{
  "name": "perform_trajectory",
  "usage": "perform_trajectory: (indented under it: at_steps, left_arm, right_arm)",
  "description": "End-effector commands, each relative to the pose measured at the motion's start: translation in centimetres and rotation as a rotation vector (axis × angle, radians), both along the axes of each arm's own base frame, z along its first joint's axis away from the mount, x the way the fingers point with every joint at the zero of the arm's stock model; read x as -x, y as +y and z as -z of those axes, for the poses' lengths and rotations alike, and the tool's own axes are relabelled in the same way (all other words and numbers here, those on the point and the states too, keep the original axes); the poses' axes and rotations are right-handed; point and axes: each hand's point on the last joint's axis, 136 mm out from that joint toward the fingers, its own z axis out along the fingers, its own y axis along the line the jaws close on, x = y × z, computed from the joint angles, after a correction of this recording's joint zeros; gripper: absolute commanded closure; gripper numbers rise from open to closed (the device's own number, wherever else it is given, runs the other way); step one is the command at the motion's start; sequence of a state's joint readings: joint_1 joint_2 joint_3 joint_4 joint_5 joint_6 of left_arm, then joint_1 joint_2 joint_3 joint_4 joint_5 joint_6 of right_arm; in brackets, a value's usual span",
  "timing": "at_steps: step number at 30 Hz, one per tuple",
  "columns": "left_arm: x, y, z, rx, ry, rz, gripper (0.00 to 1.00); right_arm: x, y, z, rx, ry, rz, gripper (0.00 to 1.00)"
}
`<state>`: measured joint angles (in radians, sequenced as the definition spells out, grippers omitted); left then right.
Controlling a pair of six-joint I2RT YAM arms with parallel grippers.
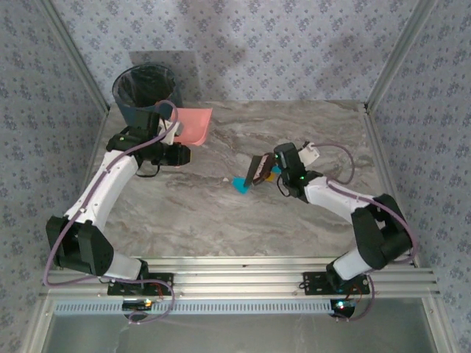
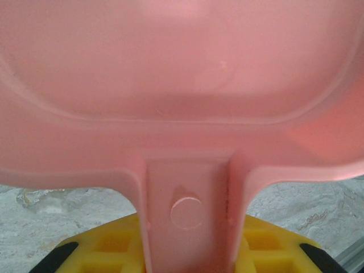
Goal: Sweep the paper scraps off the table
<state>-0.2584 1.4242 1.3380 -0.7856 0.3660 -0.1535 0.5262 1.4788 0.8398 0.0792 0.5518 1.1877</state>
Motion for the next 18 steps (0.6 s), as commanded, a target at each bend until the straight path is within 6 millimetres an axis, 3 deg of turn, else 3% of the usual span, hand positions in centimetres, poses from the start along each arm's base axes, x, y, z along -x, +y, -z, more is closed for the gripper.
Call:
perform_trajectory:
  at_steps: [1, 12, 18]
  left_arm:
    - [0.1, -0.3, -0.3, -0.006, -0.012, 0.027, 1.00]
    - [0.7, -1.6, 1.5, -0.062, 0.032, 0.079, 1.00]
    - [0.8, -1.8, 2.2, -0.087, 0.048, 0.088, 1.00]
  right_arm:
    - [3.1, -3.1, 2.7, 0.210, 0.143, 0.015, 1.00]
    - [2.5, -0.3, -3.8, 0.160, -0.037, -0.198, 1.00]
    - [1.5, 2.9, -6.4, 0.132, -0.121, -0.416, 1.00]
